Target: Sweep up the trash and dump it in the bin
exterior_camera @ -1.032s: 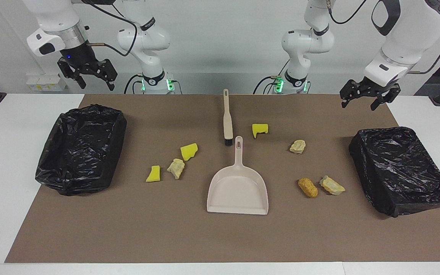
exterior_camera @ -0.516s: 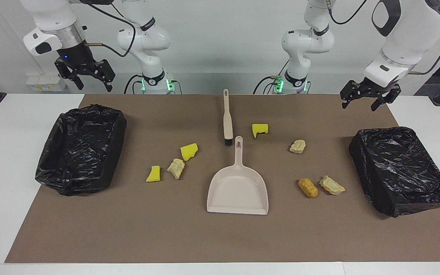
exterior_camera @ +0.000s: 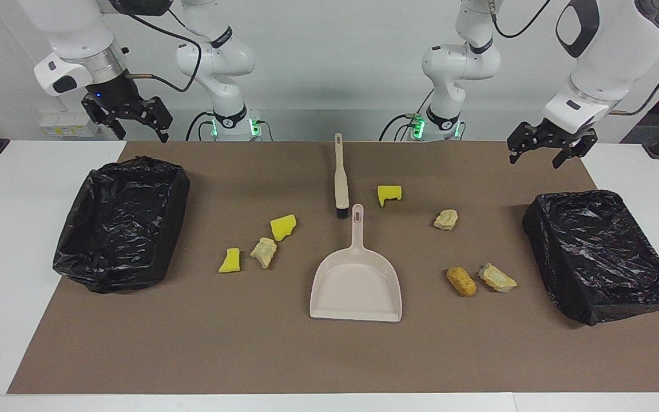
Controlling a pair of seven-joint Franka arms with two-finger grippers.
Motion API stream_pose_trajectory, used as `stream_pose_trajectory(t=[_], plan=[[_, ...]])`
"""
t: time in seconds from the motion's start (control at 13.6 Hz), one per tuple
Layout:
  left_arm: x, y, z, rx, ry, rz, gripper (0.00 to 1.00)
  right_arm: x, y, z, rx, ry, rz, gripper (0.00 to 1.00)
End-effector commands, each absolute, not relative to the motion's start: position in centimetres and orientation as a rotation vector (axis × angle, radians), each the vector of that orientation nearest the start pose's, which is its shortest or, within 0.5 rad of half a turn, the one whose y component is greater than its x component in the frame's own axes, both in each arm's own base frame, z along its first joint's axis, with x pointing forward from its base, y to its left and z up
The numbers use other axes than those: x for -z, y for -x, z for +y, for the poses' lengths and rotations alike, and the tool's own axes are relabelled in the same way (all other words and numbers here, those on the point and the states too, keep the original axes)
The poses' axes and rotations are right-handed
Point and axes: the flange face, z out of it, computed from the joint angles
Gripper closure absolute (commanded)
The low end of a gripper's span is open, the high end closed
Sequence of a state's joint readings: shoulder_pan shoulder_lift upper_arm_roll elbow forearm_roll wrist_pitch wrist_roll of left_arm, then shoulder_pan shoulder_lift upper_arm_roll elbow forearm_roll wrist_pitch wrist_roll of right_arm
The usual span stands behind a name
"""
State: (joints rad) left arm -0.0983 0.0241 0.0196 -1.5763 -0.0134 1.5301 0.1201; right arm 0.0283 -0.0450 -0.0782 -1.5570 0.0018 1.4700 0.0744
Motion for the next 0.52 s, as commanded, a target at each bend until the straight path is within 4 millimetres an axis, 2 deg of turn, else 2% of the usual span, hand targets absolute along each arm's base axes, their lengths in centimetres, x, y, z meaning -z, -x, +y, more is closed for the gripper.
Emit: stream_pose_trajectory(t=[0.0,0.15,0.29,0.44], plan=[[-58.5,-55.2,-6.3,-0.093,3.150,0.347,0.00,-64.3,-52.6,-2.8,0.002,3.130,0.161,0.00],[-57.3,-54.3,-8.1,-0.091,3.153,0.352,0.00,-63.8,-51.9,-2.6,0.026,3.128,0.153,0.00],[-55.2,-53.5,-10.8,-0.035,3.180,0.319,0.00,-63.5,-51.9,-2.6,0.016,3.128,0.153,0.00],[-53.1,-51.7,-14.0,-0.009,3.185,0.316,0.00,-63.1,-51.9,-2.4,0.002,3.128,0.153,0.00]])
